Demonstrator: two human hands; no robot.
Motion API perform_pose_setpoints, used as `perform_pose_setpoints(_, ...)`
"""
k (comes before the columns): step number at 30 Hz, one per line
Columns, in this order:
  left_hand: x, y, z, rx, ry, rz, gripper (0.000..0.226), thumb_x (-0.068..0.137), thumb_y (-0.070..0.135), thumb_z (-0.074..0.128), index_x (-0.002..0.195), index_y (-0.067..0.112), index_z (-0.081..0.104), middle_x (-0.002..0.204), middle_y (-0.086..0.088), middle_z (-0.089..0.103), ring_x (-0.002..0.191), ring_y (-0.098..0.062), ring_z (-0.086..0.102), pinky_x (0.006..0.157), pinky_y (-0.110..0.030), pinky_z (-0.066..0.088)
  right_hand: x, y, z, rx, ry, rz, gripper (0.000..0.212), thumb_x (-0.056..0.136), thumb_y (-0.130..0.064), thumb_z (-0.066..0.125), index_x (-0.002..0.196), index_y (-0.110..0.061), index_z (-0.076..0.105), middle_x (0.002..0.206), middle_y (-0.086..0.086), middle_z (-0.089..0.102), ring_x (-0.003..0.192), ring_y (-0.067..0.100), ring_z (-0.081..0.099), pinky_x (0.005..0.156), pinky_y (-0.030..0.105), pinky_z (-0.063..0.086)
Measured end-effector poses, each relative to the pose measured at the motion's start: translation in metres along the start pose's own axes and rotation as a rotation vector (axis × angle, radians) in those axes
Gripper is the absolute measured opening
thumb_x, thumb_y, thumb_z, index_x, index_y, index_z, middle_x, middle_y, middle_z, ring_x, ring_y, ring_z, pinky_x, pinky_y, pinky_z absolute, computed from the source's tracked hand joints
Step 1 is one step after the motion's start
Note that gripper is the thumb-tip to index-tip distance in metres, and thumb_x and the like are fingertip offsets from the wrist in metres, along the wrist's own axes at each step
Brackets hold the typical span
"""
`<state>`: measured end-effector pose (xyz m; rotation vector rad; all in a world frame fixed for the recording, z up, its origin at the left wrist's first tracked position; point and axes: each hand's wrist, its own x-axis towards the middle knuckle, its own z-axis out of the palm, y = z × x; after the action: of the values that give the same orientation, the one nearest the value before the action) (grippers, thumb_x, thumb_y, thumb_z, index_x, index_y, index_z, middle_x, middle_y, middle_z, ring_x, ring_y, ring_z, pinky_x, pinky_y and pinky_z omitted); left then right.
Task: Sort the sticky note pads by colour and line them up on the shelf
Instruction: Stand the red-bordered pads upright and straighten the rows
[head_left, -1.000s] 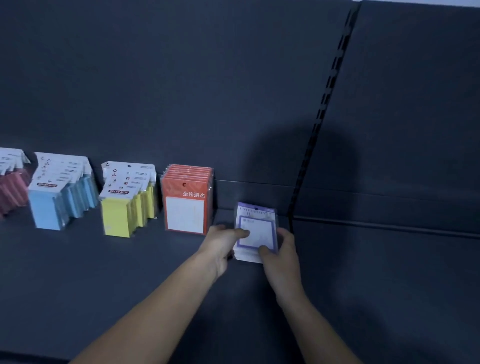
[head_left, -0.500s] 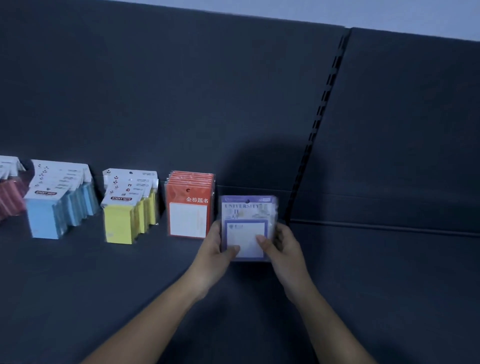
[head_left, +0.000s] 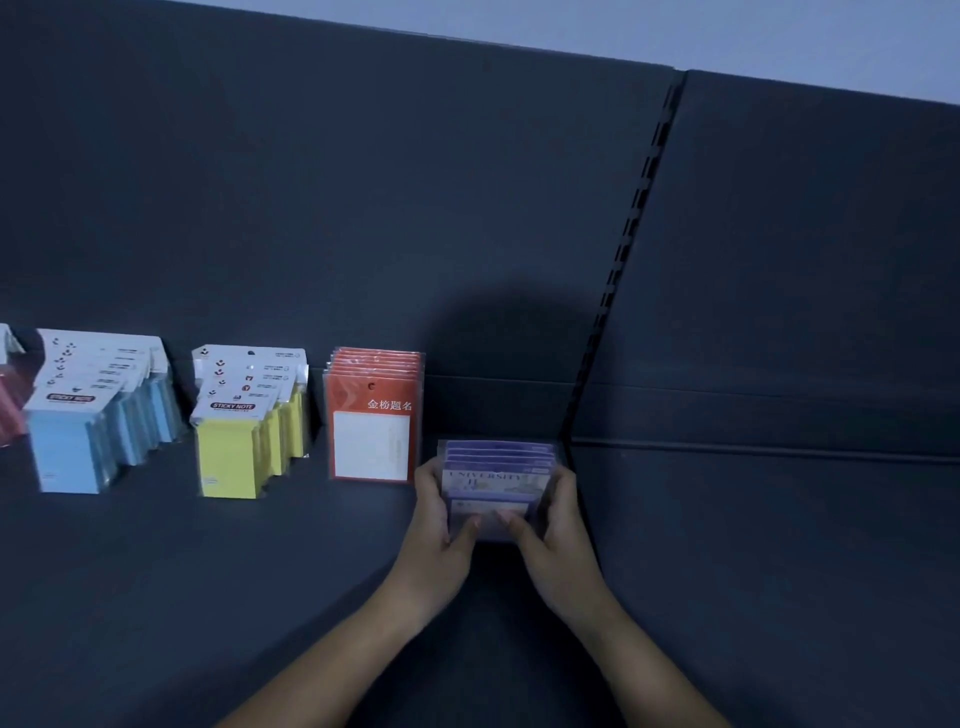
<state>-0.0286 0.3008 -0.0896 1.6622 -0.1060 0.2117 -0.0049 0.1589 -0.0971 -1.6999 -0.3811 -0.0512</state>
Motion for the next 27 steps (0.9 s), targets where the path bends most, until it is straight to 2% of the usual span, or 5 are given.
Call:
perform_pose_setpoints(6,0.000,-0.005,0.000,-0.058,-0.036,-0.019,0.062,0.084,-0.003,0.062,0.126,0.024,0.026,0.125,0.006,0.049,0.110,0.010,0.051,0.087,-0.007,0.041,-0.002,0.006,-0.005,-0.013,-0.018,0.021,0.060,0.086,0.001,0.061,0.132,-0.021,0.029,0.129,-0.011,0.050,0.120,-0.002,0.049,0.099,0.014,0.039)
perform_pose_setpoints(11,0.005,-0.011,0.002,0.021,-0.030,-0.032,0.054,0.087,-0.007,0.054,0.114,0.033,0.029,0.124,0.009,0.047,0.110,0.015,0.046,0.088,-0.004,0.038,0.003,0.010,-0.005,-0.104,-0.053,0.035,0.051,0.088,0.003,0.056,0.123,-0.028,0.035,0.119,-0.018,0.054,0.111,-0.008,0.052,0.093,0.008,0.039)
perform_pose_setpoints(17,0.012,-0.022,-0.001,0.095,-0.051,-0.029,0.062,0.087,-0.006,0.053,0.119,0.040,0.024,0.126,0.019,0.041,0.115,0.019,0.039,0.092,0.000,0.032,0.010,0.019,-0.008,-0.086,-0.013,0.071,0.044,0.089,-0.005,0.059,0.117,-0.033,0.038,0.120,-0.016,0.054,0.109,-0.009,0.052,0.090,0.007,0.040)
perform_pose_setpoints(23,0.033,-0.025,0.002,0.191,-0.009,0.000,0.063,0.086,-0.003,0.056,0.122,0.041,0.028,0.126,0.015,0.045,0.119,0.008,0.042,0.099,-0.006,0.032,0.030,0.022,-0.009,-0.147,0.049,0.060,0.041,0.088,-0.007,0.061,0.111,-0.036,0.041,0.117,-0.018,0.054,0.105,-0.012,0.052,0.087,0.004,0.039)
perform_pose_setpoints(27,0.049,-0.027,0.009,0.252,0.074,-0.006,0.058,0.086,-0.002,0.055,0.136,0.015,0.033,0.133,-0.001,0.045,0.124,-0.009,0.042,0.107,-0.022,0.033,0.047,0.026,-0.006,-0.171,0.082,0.059,0.045,0.090,-0.009,0.059,0.121,-0.033,0.038,0.119,-0.017,0.053,0.110,-0.006,0.050,0.092,0.008,0.039)
